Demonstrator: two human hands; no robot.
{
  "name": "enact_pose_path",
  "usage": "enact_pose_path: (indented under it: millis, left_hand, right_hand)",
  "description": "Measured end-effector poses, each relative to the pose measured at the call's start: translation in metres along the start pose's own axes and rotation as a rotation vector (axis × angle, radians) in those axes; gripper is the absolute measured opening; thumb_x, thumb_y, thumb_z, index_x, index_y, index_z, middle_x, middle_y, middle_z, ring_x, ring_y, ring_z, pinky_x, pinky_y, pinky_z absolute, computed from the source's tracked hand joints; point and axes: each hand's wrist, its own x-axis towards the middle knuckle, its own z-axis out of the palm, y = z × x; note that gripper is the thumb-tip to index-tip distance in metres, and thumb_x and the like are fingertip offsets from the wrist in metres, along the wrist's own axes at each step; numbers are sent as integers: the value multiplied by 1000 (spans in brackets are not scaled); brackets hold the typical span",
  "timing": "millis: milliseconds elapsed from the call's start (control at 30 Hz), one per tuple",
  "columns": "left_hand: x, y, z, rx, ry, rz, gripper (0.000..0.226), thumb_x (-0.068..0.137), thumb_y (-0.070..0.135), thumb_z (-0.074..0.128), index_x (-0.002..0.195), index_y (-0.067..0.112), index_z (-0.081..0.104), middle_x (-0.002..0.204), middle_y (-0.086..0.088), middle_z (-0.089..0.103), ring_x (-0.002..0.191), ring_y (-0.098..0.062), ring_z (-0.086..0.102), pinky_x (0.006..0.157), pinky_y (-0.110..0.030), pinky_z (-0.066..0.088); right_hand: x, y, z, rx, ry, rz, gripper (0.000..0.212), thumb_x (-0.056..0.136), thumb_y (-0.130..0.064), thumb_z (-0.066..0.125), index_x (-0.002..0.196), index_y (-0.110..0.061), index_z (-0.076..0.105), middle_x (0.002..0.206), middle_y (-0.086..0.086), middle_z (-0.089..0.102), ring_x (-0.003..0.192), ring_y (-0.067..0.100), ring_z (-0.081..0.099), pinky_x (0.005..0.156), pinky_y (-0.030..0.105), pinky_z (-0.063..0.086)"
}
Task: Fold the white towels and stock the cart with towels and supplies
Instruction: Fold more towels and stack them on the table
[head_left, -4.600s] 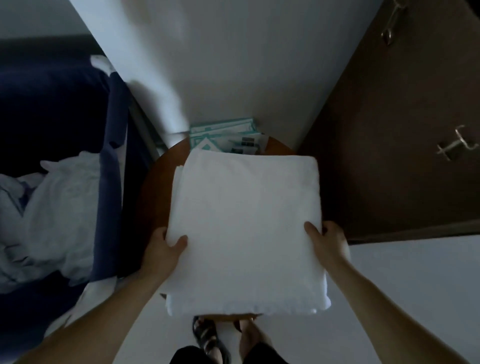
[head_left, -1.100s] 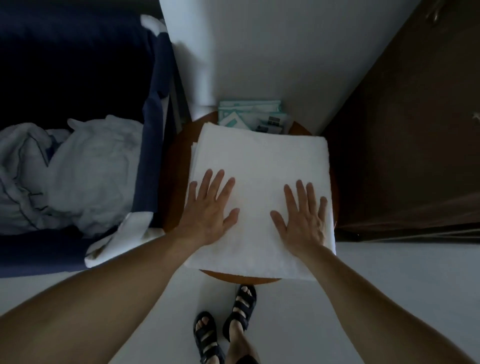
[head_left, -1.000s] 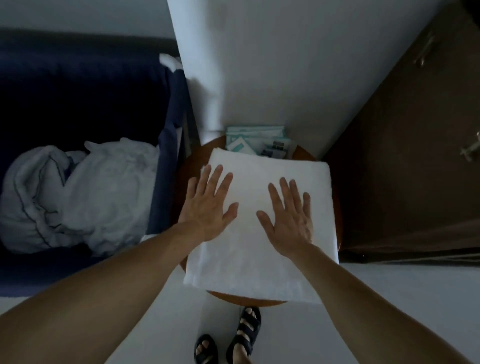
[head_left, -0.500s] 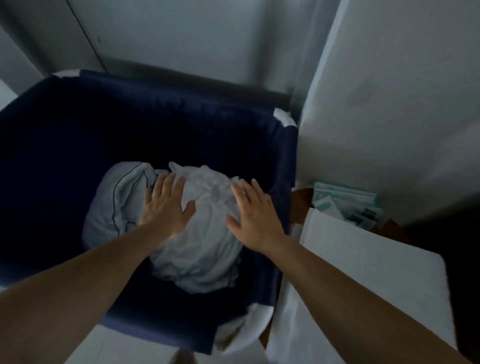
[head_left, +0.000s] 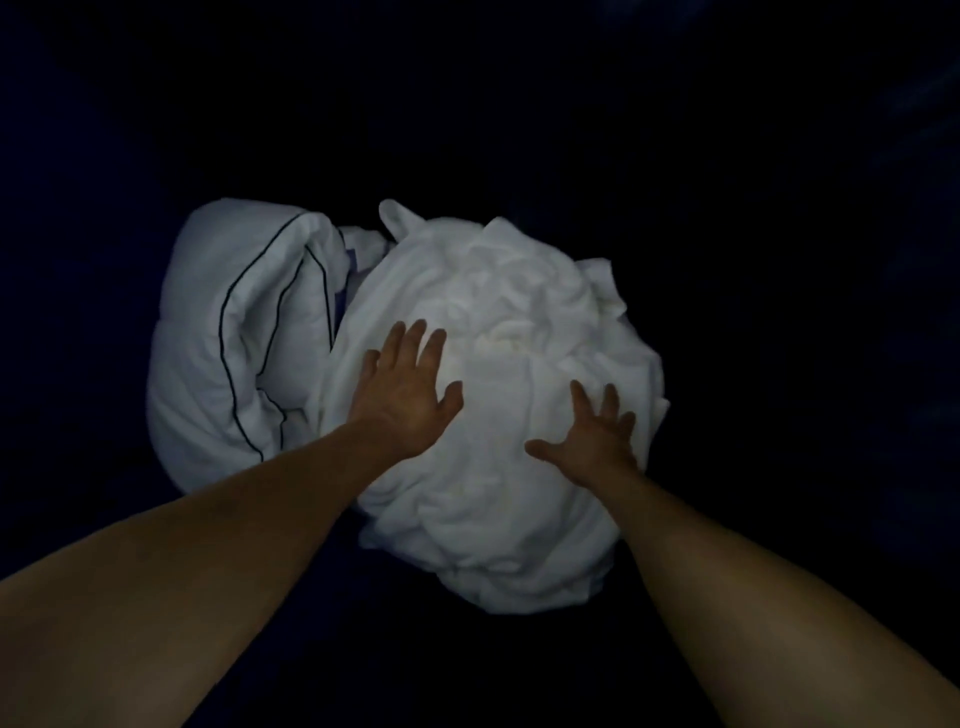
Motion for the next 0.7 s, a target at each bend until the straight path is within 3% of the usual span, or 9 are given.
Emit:
enact_pose_path:
  millis: [100,200,300,467,600,700]
  left_hand:
    - [18,-4,18,-19,-19,40,91,83,67,8,158,16,14,165,-9,10,152,-29,6,120,-51,11]
    - [24,-1,26,-31,-53,79,95,80,68,5,158,16,13,165,-10,10,152,-28,8,119,-50,13]
    - [20,5,22,-56,-91,106,98,78,71,5,158,17,10,165,-9,9,152,-28,9,119,-49,13]
    - [-1,29,-21,-45,-148,145,108,68,80,10,158,21,3,165,-5,10,151,-23,10,121,-45,12]
    - [-28,51,-73,-32,-230,228,116,63,82,39,157,29,-4,165,0,3,151,-19,4,122,-46,15]
    - [-58,72,-111,15,-252,281,122,71,63,74,156,35,-10,165,4,-5,151,-18,-1,120,-49,20]
  right_hand:
    - [21,9,18,-27,14,49,110,72,-59,79,154,-40,8,162,2,-15,145,40,3,112,59,28]
    - [18,11,27,-165,145,-15,63,85,-33,70,138,-23,38,143,13,23,125,36,29,92,43,44]
    - [1,4,20,-146,169,-90,37,90,-16,57,126,-12,46,130,15,36,120,33,38,88,36,44]
    - [-54,-13,-6,-32,147,-215,28,89,-7,51,117,-11,51,123,10,42,114,27,43,85,27,37]
    - [-110,-22,-45,25,228,-344,22,87,-5,54,107,-13,57,114,3,42,108,25,45,83,26,40]
    - [-157,-26,-77,16,306,-509,17,86,-10,62,93,-22,52,103,-5,33,99,20,41,77,27,36]
